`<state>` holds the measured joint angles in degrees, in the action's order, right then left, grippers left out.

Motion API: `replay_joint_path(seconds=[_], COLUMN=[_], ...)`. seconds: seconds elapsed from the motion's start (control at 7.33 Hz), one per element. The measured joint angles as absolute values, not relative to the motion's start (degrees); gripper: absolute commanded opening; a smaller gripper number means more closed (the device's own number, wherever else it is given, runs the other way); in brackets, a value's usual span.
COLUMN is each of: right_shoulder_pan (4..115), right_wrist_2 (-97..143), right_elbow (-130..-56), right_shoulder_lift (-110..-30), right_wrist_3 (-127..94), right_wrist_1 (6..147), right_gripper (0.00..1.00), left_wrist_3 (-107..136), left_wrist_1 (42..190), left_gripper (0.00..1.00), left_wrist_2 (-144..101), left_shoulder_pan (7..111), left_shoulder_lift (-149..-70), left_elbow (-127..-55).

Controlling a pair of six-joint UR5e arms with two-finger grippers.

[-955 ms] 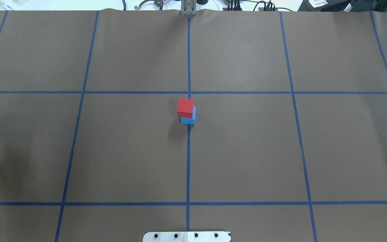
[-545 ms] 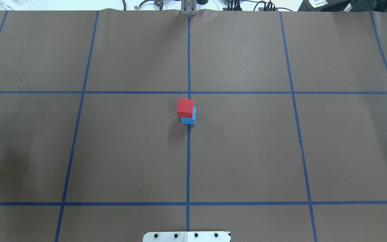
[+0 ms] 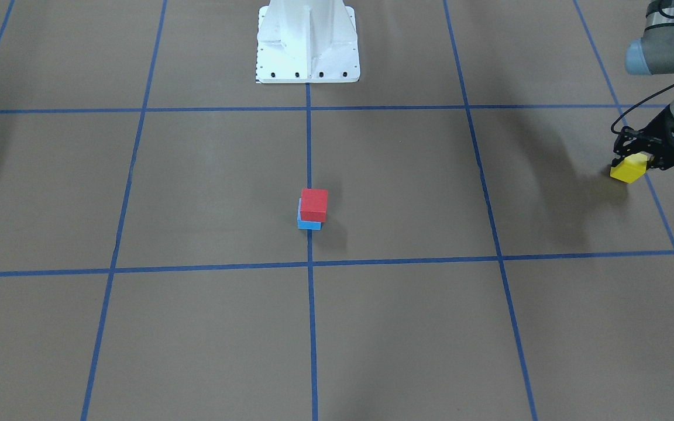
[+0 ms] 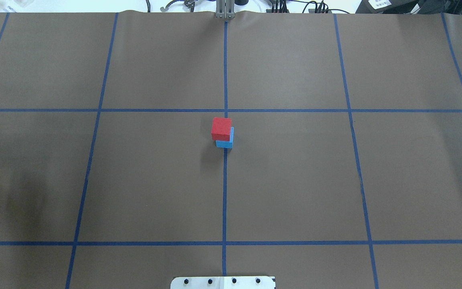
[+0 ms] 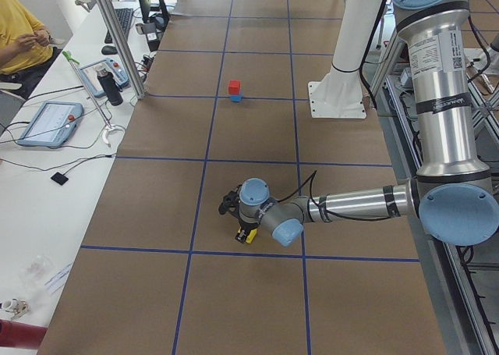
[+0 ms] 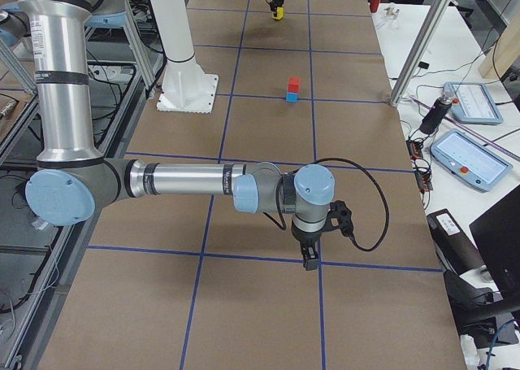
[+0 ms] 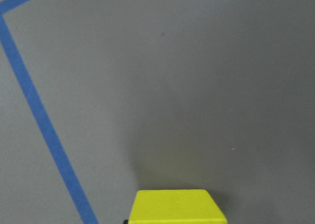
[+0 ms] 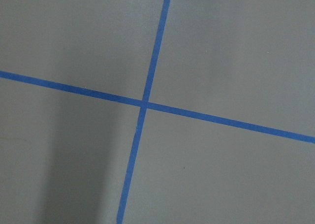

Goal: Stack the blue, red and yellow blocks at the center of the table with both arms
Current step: 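Carry the yellow cube over the red cube with the left gripper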

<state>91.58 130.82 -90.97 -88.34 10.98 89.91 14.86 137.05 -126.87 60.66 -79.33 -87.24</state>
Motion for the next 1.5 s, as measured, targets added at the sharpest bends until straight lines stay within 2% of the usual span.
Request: replay_joint_path(seconds=[0.55,0.82,1.23,1.5], right_shoulder_pan=[91.6,91.6,91.6,91.6], right_wrist_2=[130.8,130.8,130.8,130.8], right_elbow=[-90.8,-90.6,-90.4,-90.3], right_shoulder_lift=[-88.4,-88.4,-88.5,-88.5], right_wrist_3=[11.0,11.0,10.9,10.9], right_wrist_1=[89.9,89.9,90.0,90.0], right_gripper=[1.0,1.0,1.0,1.0], left_wrist_3=[19.9,29.1,46.9,56.6], left_wrist_1=[110.6,100.5,87.1,85.6], left_gripper=[0.0,0.0,0.0,0.0], left_wrist_2=[-127.5,-126.4,-118.4,-114.8], left_shoulder_pan=[60.9,57.9,44.7,38.5], left_shoulder_lift=[-93.5,-104.4,-124.5,-137.8], left_elbow=[-99.2,-101.3,-97.9,-88.6])
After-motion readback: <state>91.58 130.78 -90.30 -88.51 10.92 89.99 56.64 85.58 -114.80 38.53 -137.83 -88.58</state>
